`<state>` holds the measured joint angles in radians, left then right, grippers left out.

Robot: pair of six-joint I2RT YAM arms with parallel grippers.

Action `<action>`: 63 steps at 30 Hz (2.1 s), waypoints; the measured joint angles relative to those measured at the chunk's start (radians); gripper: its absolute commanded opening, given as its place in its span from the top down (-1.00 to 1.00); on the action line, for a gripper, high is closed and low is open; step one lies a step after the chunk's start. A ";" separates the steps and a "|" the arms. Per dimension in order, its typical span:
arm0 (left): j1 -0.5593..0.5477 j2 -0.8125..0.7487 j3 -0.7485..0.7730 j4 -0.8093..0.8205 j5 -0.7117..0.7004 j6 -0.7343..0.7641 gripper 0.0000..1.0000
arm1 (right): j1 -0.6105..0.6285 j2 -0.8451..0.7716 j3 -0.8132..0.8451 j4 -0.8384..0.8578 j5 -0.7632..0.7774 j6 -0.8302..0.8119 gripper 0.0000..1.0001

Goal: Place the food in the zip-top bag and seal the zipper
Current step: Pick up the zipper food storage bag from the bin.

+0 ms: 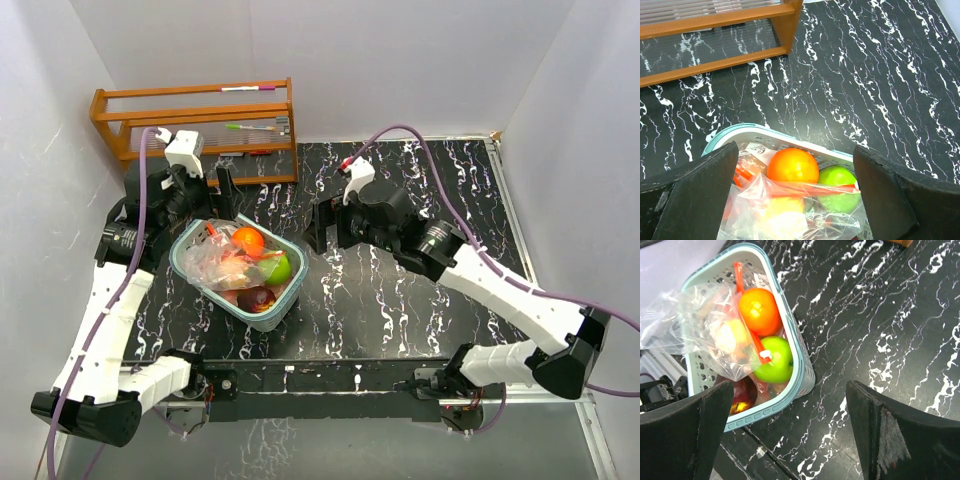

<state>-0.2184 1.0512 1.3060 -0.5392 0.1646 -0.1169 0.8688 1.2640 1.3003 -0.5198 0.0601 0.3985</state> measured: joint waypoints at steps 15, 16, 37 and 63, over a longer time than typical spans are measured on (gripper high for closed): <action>-0.001 -0.033 0.030 -0.064 -0.069 -0.028 -0.95 | 0.002 -0.034 -0.057 0.168 -0.115 -0.007 -0.96; -0.001 -0.037 0.030 -0.066 -0.072 -0.029 -0.95 | 0.006 -0.012 -0.057 0.174 -0.126 -0.007 -0.97; -0.001 -0.098 -0.023 -0.075 -0.210 -0.041 -0.95 | 0.106 0.200 -0.055 0.307 -0.188 0.079 -0.79; -0.006 -0.105 -0.046 -0.075 -0.214 -0.045 -0.95 | 0.109 0.349 -0.046 0.367 -0.221 0.102 0.60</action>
<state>-0.2249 0.9459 1.2598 -0.6144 -0.0494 -0.1616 0.9775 1.6127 1.2545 -0.1528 -0.1612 0.5007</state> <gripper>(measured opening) 0.971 0.378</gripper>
